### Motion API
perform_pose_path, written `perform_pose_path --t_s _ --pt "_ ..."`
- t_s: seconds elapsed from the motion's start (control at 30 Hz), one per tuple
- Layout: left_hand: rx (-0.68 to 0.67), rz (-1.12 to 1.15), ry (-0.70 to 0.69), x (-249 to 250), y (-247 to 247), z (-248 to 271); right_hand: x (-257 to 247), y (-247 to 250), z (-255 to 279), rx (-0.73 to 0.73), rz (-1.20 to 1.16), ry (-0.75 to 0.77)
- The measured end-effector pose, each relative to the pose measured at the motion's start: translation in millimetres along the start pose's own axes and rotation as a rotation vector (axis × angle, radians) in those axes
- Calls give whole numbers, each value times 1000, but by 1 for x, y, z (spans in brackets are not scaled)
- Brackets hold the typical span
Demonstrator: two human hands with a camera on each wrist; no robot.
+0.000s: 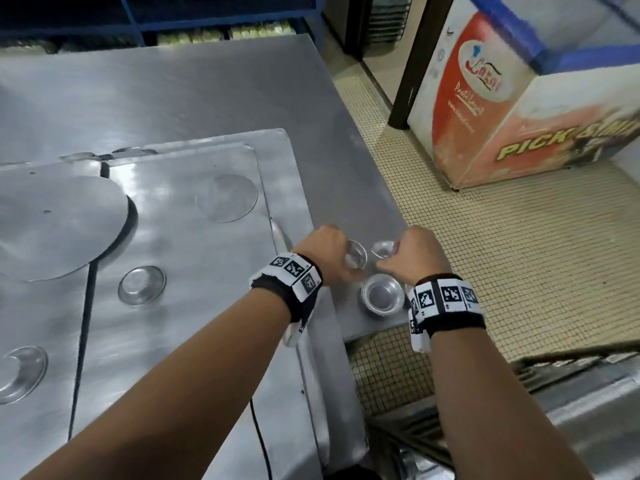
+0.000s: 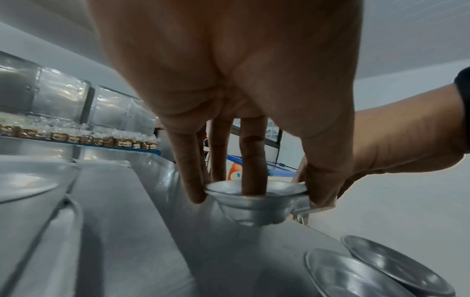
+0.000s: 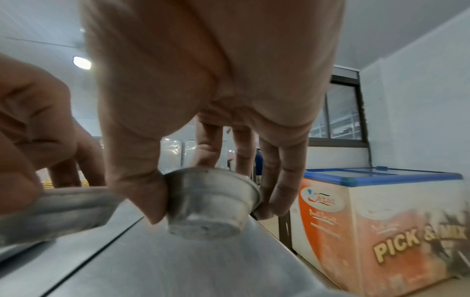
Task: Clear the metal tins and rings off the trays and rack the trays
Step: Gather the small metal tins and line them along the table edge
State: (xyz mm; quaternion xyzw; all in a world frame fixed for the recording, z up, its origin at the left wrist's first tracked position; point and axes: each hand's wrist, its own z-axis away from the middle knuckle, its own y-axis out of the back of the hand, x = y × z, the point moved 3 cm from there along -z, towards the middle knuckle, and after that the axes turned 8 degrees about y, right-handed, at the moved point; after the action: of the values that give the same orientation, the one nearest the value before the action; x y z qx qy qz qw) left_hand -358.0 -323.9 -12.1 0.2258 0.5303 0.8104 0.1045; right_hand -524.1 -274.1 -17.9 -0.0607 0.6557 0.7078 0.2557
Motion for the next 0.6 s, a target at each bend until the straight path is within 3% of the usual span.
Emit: perform_pose_path --t_s 0.2,0.43,0.6 --pt "1 -17 -49 29 -20 -39 45 -10 -15 -31 -56 -135" --pt "18 69 6 45 -49 -64 61 -20 -25 81 -114 -140" --pt "36 112 35 38 -64 -74 65 -24 -29 64 -90 -148"
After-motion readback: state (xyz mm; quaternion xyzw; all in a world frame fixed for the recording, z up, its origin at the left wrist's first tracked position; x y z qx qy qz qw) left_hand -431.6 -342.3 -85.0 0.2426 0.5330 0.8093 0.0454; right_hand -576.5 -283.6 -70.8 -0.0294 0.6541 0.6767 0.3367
